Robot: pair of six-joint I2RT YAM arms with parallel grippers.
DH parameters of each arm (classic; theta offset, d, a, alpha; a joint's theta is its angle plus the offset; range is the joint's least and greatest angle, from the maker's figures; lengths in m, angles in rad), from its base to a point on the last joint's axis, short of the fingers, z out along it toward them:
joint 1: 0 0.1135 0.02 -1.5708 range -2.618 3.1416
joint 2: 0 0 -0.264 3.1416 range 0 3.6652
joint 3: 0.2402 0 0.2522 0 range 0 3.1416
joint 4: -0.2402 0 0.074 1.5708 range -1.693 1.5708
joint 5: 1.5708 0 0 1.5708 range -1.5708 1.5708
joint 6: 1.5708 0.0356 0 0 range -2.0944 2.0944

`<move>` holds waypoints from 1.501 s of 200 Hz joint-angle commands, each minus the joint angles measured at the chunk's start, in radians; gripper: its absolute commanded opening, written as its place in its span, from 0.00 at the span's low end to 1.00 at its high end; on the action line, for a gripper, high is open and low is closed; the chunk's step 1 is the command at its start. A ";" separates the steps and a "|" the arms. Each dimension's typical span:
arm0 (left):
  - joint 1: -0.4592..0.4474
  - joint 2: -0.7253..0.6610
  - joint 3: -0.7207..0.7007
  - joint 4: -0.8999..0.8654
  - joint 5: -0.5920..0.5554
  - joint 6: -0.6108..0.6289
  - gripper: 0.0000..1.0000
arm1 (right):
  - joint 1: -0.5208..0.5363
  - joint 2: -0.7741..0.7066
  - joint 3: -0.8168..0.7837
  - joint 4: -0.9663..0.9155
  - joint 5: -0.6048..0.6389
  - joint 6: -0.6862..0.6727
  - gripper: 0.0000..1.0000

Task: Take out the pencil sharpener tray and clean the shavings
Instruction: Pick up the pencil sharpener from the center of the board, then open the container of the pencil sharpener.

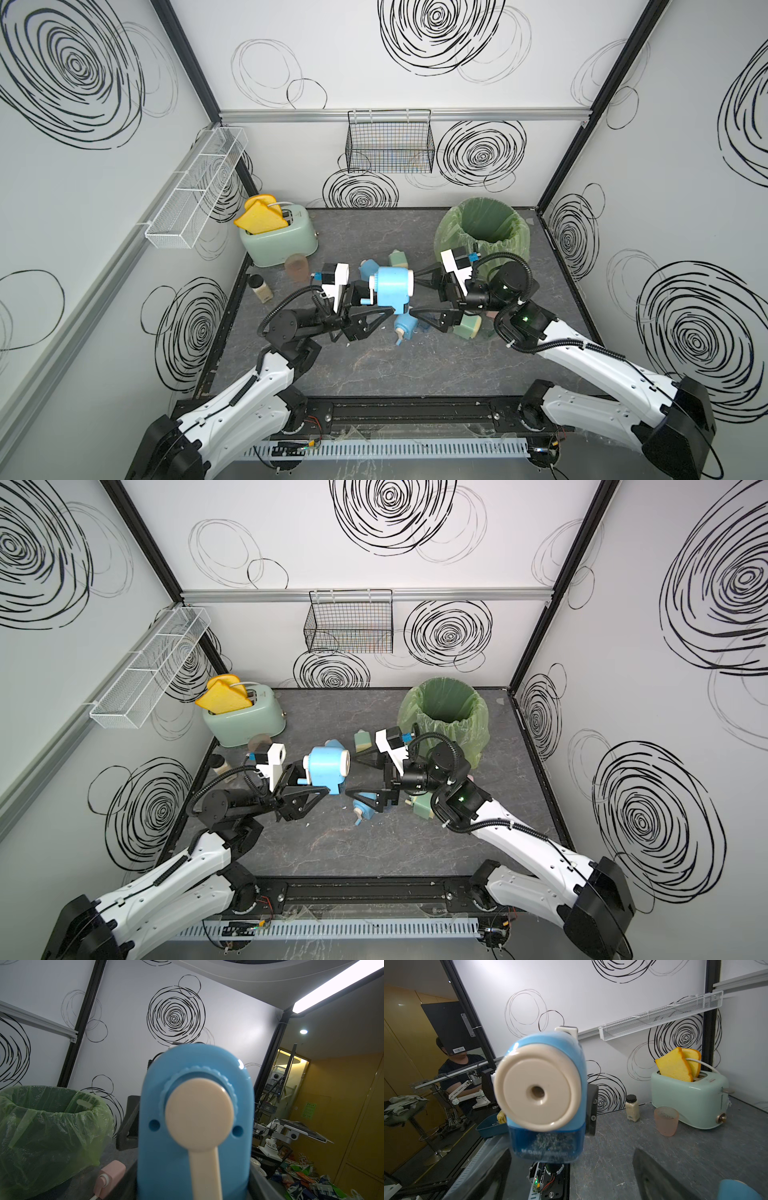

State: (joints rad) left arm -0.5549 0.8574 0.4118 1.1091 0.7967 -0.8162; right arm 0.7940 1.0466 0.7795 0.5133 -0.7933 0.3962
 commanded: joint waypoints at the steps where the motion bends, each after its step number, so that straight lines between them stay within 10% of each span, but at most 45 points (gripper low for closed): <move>1: -0.009 -0.003 0.001 0.097 -0.023 -0.012 0.26 | 0.029 0.007 0.021 0.032 0.079 -0.027 0.94; 171: -0.017 -0.049 -0.016 -0.001 -0.028 0.056 0.25 | 0.004 -0.021 -0.004 0.145 0.000 0.046 0.41; 300: 0.033 -0.089 -0.017 -0.044 0.008 0.075 0.25 | -0.156 -0.089 -0.045 0.105 -0.100 0.055 0.30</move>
State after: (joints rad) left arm -0.5289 0.7670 0.3824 1.0134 0.7662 -0.7490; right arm 0.6502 0.9714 0.7364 0.5777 -0.8906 0.4595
